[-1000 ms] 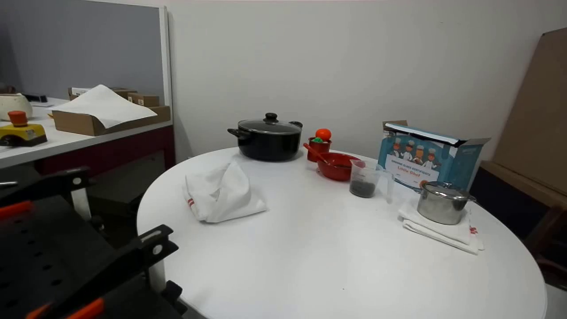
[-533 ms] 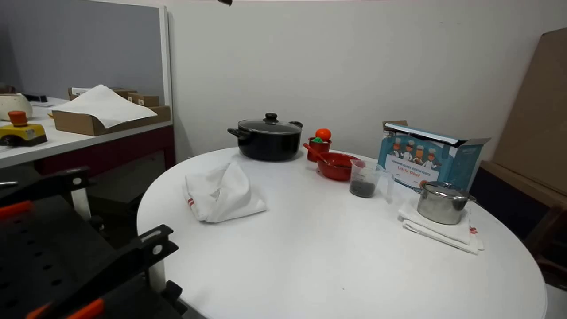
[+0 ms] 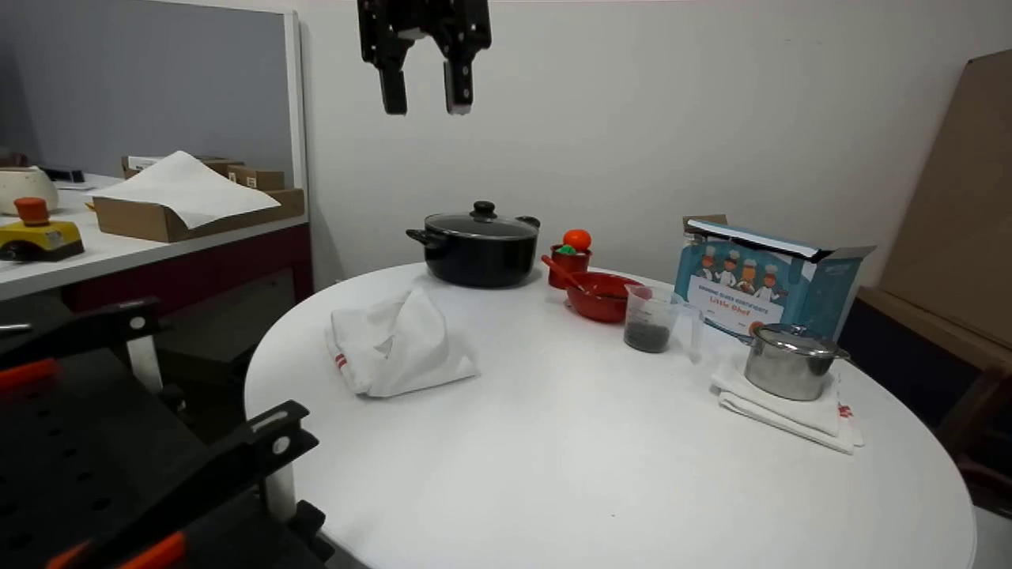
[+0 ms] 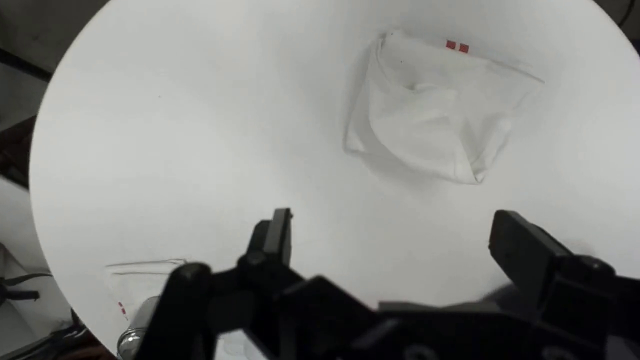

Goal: Use the towel on the left to wipe the table

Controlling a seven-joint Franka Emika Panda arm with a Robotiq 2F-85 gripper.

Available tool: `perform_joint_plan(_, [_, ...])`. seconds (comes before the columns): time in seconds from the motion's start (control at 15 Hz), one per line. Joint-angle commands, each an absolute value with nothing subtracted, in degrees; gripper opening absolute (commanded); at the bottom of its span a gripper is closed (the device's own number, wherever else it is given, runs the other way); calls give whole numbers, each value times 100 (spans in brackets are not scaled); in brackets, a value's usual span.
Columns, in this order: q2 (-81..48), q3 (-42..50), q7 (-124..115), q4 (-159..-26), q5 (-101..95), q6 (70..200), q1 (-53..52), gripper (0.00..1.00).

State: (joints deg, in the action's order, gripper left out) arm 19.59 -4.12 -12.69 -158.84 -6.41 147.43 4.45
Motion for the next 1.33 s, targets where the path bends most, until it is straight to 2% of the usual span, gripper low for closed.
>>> perform_joint_plan(0.0, [1203, -532, -1556, -15865, -564, 15504, 348, 100])
perform_joint_plan(0.6, [-588, -417, -1717, -15490, -774, 16790, 78, 100])
perform_joint_plan(1.27, [-2497, 183, -2668, -14456, -1560, 17661, -989, 100])
